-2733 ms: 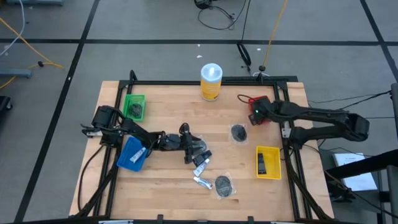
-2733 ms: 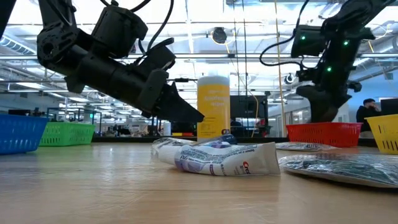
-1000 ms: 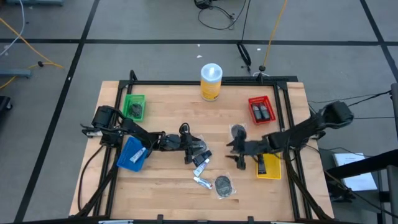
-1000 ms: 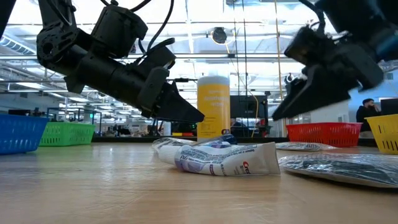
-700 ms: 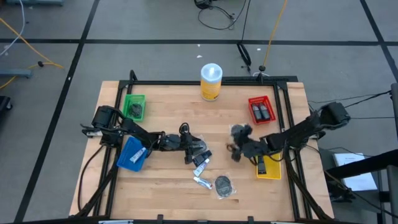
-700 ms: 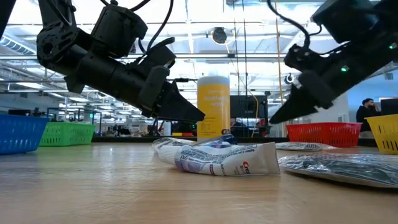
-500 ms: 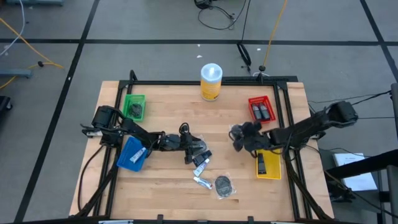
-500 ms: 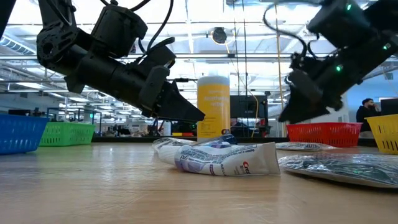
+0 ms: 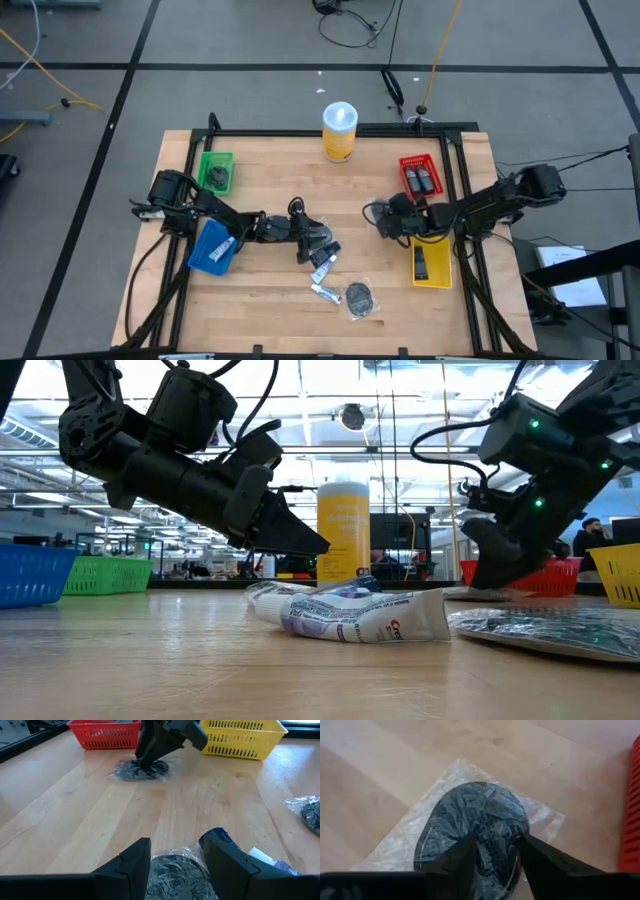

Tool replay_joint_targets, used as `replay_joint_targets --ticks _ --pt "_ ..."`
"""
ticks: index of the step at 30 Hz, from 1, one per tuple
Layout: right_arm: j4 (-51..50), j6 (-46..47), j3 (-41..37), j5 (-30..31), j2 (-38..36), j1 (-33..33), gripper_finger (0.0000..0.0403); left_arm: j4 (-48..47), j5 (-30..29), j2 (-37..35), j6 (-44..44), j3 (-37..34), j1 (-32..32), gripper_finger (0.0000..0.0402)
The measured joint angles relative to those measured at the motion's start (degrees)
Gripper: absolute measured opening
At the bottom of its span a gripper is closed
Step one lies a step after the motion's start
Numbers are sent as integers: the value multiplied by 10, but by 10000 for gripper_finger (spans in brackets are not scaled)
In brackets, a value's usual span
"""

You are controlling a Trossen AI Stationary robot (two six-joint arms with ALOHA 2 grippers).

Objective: Pick & Place Travel size toiletries
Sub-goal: Put the hairbrush into the green bin

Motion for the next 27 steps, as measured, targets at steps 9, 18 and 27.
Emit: replay_joint_targets --ticks 9,18,27 --pt "96 -122 -1 -12 10 13 18 4 0 0 -39 0 2 179" --pt "317 -344 -1 -1 10 61 2 97 -10 -3 -132 4 41 180" --pt "470 -508 -1 -1 25 112 1 88 125 16 -120 65 75 230"
